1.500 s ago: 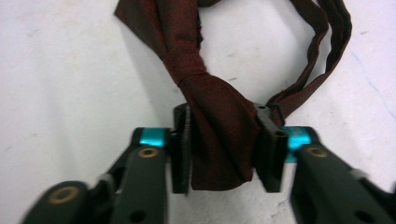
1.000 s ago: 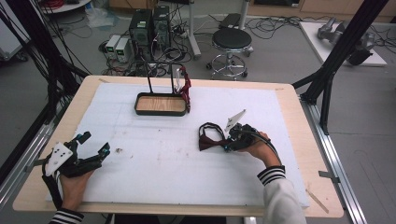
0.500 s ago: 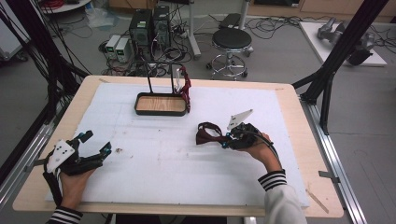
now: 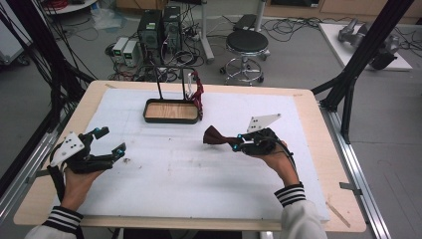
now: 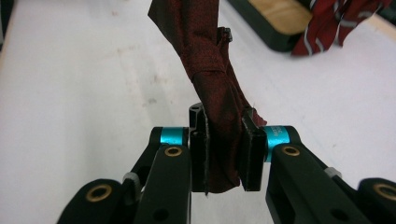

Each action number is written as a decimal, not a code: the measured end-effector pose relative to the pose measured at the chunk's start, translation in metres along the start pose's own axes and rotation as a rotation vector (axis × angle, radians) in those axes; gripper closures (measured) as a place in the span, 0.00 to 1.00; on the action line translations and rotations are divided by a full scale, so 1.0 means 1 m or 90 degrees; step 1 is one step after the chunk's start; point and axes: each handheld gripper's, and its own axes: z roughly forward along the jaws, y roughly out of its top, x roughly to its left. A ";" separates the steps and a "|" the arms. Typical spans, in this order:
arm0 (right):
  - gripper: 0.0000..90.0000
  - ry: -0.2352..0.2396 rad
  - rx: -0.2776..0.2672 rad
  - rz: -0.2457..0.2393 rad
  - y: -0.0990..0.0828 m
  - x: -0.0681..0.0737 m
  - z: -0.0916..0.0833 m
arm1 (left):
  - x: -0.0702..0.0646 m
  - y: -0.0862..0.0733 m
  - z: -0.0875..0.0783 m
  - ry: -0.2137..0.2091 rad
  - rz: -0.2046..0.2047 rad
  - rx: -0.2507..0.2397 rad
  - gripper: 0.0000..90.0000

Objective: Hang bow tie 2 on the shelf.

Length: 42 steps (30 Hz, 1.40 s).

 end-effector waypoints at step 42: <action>0.86 0.057 -0.110 -0.071 0.051 0.027 0.025 | -0.045 0.062 0.102 -0.333 0.018 0.072 0.18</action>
